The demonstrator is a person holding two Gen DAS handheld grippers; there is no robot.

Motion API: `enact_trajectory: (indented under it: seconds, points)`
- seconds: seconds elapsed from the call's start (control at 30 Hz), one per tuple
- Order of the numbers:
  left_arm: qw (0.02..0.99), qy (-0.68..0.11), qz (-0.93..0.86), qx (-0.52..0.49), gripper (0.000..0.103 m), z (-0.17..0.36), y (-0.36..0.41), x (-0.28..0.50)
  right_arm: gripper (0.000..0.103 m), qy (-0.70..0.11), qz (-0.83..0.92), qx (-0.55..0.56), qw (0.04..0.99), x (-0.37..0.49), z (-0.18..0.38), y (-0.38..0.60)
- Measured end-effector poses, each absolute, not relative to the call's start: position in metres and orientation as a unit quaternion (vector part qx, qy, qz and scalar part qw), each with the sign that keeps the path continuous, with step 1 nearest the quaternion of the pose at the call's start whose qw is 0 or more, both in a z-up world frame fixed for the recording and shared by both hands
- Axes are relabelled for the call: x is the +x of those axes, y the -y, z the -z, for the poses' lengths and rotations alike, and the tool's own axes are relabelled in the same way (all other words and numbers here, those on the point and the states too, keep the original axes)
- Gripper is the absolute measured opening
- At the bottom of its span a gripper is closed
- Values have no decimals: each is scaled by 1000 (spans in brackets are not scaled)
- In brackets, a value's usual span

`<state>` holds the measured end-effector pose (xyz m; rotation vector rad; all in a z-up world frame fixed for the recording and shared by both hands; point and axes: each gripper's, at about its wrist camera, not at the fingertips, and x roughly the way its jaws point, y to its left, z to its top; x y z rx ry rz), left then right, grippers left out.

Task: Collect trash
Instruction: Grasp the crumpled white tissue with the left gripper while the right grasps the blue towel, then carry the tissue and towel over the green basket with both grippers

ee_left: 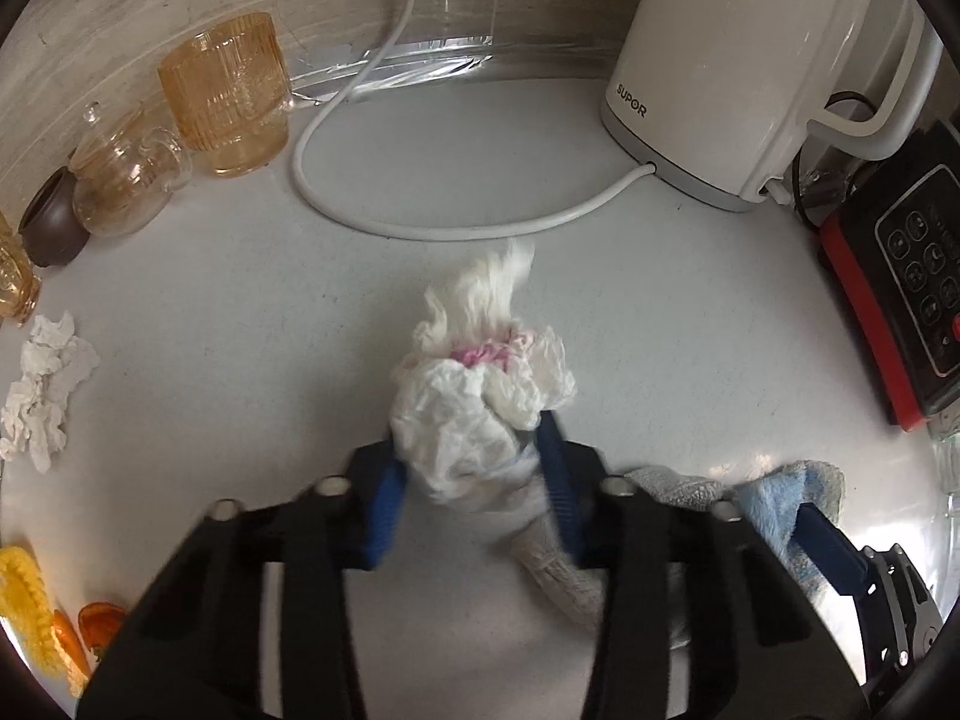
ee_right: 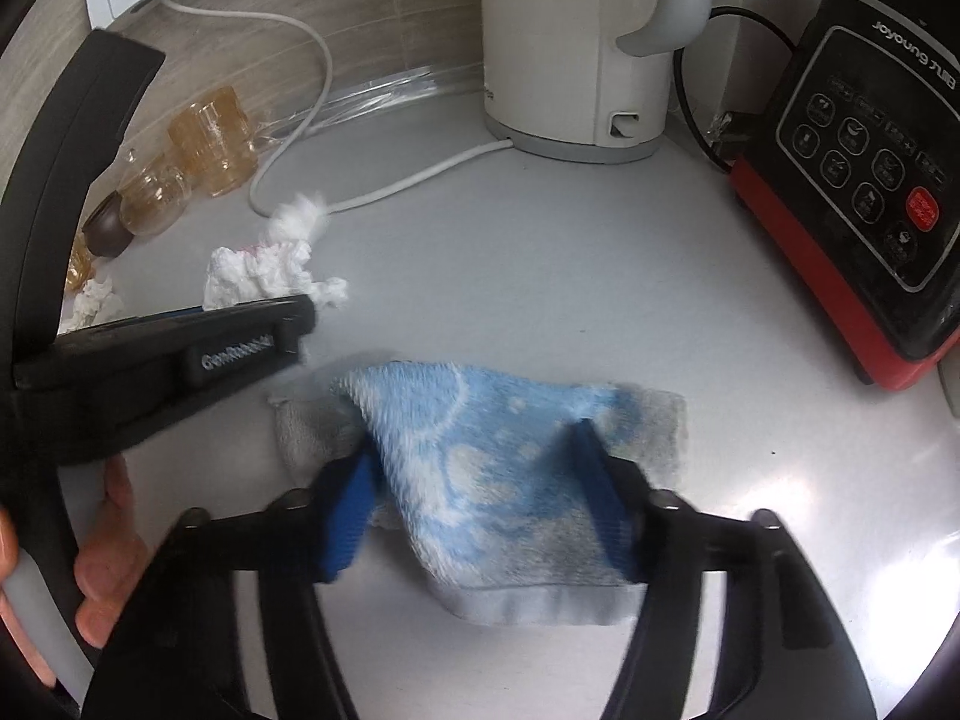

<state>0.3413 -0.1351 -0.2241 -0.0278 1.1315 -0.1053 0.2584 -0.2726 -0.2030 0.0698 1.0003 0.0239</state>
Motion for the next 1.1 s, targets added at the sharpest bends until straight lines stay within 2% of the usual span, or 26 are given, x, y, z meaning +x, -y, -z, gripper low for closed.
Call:
enact_trajectory:
  seconds: [0.03, 0.13, 0.27, 0.33, 0.67, 1.1]
  points:
    - [842, -536, 50, -14, 28, 224, 134, 342, 51, -479, -13, 37, 877, 258, 203, 275]
    - [844, -534, 47, -20, 25, 223, 130, 342, 35, -478, -23, 56, 876, 256, 201, 282]
    - [848, -526, 52, -14, 24, 213, 128, 332, 21, -478, -28, 64, 875, 251, 195, 284]
    - [852, -521, 56, -6, 24, 205, 127, 325, 18, -478, -30, 69, 875, 248, 192, 285]
    - [858, -509, 67, 11, 24, 162, 110, 250, 17, -454, -23, 65, 888, 204, 160, 278]
    - [864, -495, 83, 28, 24, 109, 78, 134, 17, -431, -16, 57, 901, 102, 106, 243]
